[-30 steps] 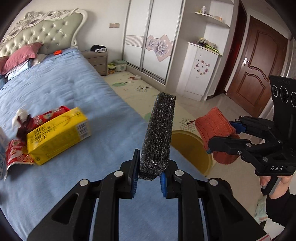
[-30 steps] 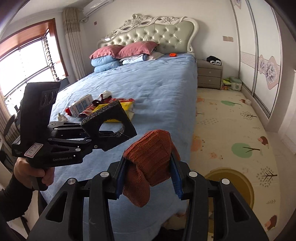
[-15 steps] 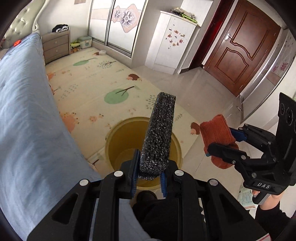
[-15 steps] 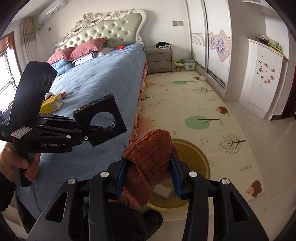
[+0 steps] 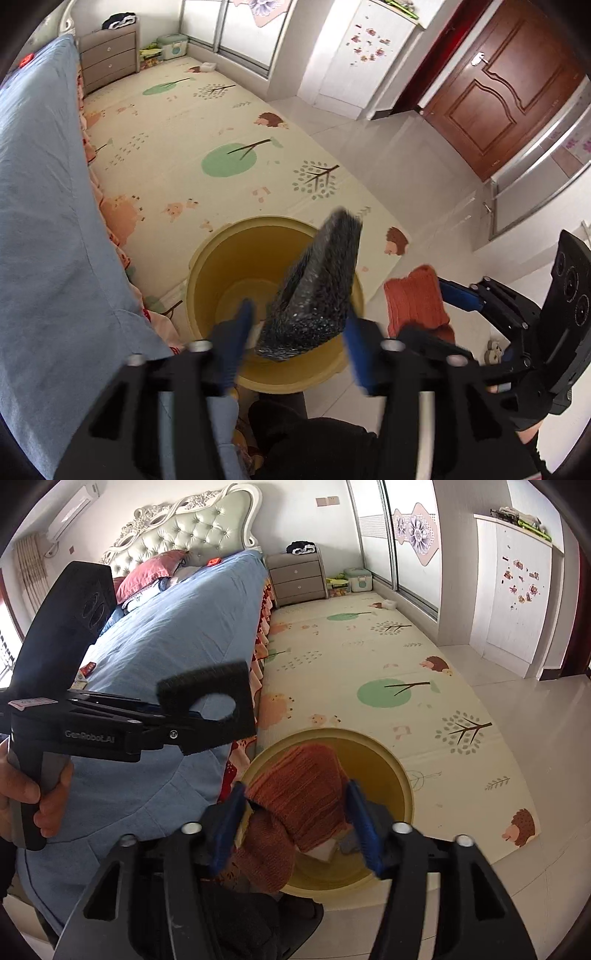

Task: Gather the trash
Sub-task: 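Carry foam square and glove over the yellow bin and open both tools, then move both tools back over the bed toward the mask and snack bag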

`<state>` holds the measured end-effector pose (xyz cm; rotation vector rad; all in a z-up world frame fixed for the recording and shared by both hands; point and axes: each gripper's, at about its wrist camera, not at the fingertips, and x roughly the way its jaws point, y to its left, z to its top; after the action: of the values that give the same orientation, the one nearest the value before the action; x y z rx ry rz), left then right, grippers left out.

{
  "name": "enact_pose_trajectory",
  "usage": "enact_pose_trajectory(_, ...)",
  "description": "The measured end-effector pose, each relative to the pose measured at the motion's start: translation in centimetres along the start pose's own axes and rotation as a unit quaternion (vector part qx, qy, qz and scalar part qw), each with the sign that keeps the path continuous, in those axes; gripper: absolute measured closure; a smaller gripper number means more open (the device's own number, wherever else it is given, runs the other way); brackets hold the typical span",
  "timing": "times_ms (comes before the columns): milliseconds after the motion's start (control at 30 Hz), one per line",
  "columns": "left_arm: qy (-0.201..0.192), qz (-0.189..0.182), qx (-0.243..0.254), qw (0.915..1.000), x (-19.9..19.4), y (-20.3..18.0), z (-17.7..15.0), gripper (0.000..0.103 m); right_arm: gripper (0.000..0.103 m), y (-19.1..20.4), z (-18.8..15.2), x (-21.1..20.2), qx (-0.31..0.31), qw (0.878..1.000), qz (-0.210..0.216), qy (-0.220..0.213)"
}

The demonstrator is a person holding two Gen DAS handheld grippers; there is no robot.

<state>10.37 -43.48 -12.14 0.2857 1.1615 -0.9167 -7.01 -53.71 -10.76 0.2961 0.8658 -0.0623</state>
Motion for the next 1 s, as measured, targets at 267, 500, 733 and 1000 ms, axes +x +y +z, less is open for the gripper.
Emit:
enact_pose_trajectory(267,0.001,0.011,0.008,0.9999,1.0,-0.2,0.1,0.018,0.030,-3.5,-1.2,0.7,0.068,0.998,0.017,-0.001)
enact_pose_trajectory(500,-0.055,0.008,0.012,0.9984,-1.3,-0.7,-1.0,0.015,0.030,-2.4,-1.7,-1.1,0.068,0.997,0.034,-0.019)
enact_pose_trajectory(733,-0.096,0.039,0.020,0.9945,-5.8,-1.6,-2.5,0.015,0.030,0.3,-0.8,-2.1,0.035,0.998,0.042,-0.036)
enact_pose_trajectory(1000,-0.152,0.097,0.009,0.9835,-12.8,1.5,-6.1,0.013,0.019,6.5,0.9,-4.2,-0.039,0.993,0.062,-0.087)
